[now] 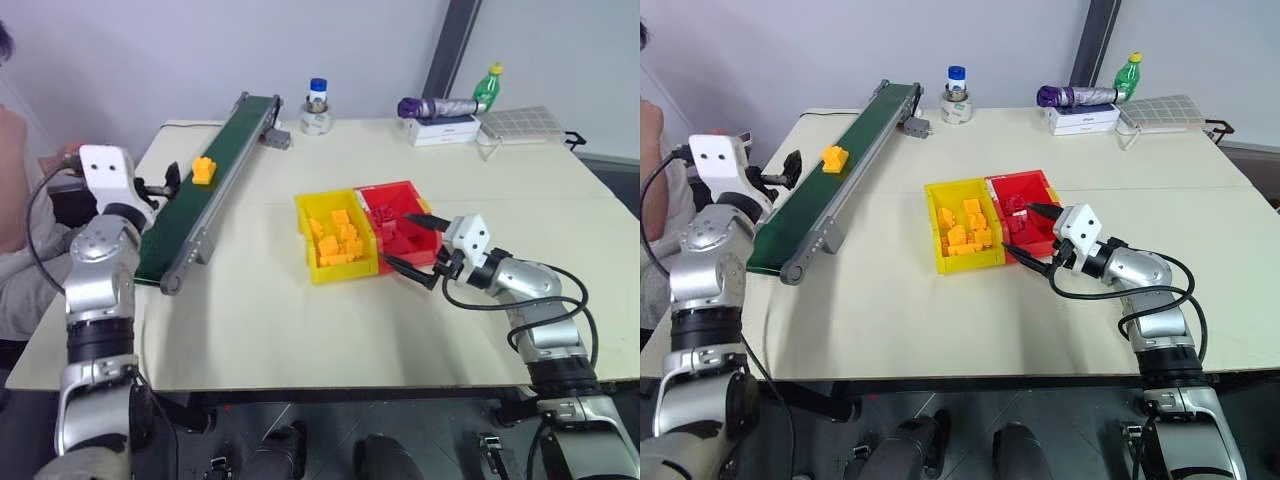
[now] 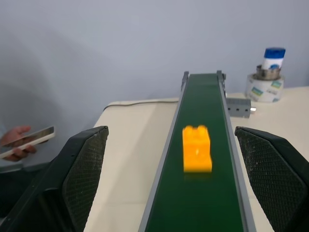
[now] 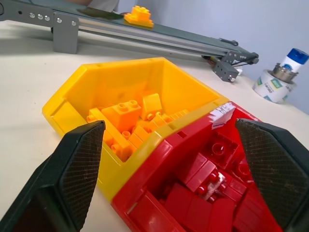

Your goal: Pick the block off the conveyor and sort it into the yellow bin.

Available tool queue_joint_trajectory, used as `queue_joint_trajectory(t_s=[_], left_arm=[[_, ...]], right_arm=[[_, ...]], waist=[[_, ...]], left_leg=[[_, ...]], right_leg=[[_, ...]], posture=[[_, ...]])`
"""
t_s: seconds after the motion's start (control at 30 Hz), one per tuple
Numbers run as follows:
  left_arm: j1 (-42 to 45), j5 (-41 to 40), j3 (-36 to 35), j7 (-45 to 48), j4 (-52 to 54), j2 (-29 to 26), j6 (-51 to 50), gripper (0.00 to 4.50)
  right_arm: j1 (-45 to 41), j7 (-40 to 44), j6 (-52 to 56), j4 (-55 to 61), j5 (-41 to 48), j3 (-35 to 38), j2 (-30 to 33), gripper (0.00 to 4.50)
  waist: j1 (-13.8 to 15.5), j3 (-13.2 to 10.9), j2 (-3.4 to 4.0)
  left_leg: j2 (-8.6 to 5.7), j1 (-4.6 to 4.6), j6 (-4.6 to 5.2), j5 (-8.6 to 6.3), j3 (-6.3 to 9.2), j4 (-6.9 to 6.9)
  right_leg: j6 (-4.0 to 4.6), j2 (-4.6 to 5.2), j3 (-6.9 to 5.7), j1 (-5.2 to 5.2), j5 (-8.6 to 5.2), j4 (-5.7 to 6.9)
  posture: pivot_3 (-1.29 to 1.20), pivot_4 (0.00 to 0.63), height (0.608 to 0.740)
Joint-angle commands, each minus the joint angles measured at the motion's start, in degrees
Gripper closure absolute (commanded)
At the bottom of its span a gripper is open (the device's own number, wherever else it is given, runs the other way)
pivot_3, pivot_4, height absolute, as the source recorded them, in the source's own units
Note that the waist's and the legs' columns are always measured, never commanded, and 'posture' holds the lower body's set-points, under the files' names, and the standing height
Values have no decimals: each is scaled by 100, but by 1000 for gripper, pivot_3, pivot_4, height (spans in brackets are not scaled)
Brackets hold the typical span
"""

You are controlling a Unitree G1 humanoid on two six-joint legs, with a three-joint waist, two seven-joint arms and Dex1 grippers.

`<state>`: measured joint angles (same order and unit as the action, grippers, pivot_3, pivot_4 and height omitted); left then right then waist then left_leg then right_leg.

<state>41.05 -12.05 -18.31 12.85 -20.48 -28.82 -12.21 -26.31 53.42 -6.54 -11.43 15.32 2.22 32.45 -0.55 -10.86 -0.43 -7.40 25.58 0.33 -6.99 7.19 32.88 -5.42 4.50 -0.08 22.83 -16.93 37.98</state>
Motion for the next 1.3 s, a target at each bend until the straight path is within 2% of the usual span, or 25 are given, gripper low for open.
queue_joint_trajectory(t_s=[0.03, 0.27, 0.47, 0.7, 0.8, 0.93, 0.97, 1.2, 1.3], left_arm=[[369, 143, 141, 80, -458, -118, 183, 69], [997, 281, 466, 199, -1334, -238, -760, 69], [1176, 272, 764, 638, -1564, -289, -1595, 69], [1079, 304, 707, 532, -1589, -354, -1626, 69], [1021, 270, 633, 388, -1510, -309, -1698, 879], [953, 217, 583, 318, -1335, -286, -1681, 2929], [919, 197, 571, 323, -1190, -258, -1566, 3205], [723, -424, 331, 568, 203, 322, -1063, 3146], [571, -667, 733, 1227, 763, 606, -1029, 3146]], right_arm=[[-7, -56, -21, 231, 35, 76, 1, 0], [39, -99, 2, 299, 34, 71, -7, 0], [61, -122, 1, 318, 34, 60, -15, 0], [158, -137, 9, 389, 45, 82, 10, 0], [129, -137, 14, 365, 45, 82, 9, 0], [97, -128, -3, 330, 40, 74, 3, 0], [94, -127, -4, 327, 40, 74, 2, 0], [89, -129, -5, 331, 47, 71, -9, 0], [67, -140, -4, 319, 40, 64, -19, 0]], waist=[[-3, 0, 0], [-10, -1, -2], [-14, -1, -2], [-13, -1, -2], [-13, -1, -2], [-17, -1, -2], [-16, -1, -2], [24, -1, -3], [-8, -1, -3]], left_leg=[[0, -1, 0, 0, 0, 0], [0, 0, 0, 1, 3, 5], [-1, -1, 0, 1, 3, 5], [0, -1, 0, 1, 4, 5], [0, -1, -1, 1, 4, 5], [0, -3, -1, 1, 4, 6], [0, -2, -1, 1, 4, 6], [-4, -1, -1, 1, 6, 13], [-4, -2, -1, 1, 6, 15]], right_leg=[[-1, 0, 0, 0, 1, 1], [-14, -2, -4, -2, 8, 5], [-15, -3, -4, -3, 8, 6], [-15, -2, -3, -2, 9, 6], [-15, -2, -3, -2, 9, 6], [-16, -2, -3, -3, 9, 8], [-16, -2, -3, -3, 9, 8], [-16, 2, -5, -9, 10, 6], [-19, 2, -5, -11, 12, 6]], posture=[[0, 150, 740], [0, 150, 740], [0, 150, 740], [0, 150, 740], [0, 150, 740], [0, 150, 740], [0, 150, 740], [0, 150, 740], [0, 150, 740]])
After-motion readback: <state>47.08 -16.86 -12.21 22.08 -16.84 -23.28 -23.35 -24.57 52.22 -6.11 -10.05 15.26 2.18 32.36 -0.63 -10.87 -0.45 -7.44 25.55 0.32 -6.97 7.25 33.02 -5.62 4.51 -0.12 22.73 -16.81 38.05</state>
